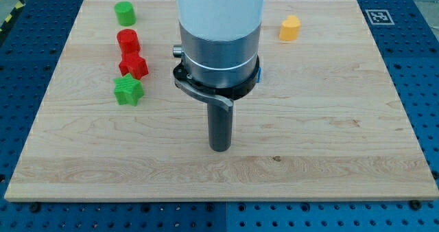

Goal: Move your arm closer to the green circle

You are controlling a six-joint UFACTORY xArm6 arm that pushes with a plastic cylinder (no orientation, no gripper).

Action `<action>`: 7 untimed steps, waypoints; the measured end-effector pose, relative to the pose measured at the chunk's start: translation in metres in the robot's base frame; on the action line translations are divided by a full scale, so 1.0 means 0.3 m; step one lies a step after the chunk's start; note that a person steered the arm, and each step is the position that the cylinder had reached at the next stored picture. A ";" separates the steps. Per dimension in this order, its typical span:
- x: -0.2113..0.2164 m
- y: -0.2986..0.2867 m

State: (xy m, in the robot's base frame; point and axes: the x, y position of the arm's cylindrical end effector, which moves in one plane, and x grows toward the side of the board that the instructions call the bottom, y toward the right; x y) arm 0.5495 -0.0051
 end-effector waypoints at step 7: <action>-0.651 -0.921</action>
State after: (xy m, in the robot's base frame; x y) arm 0.3540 -0.2814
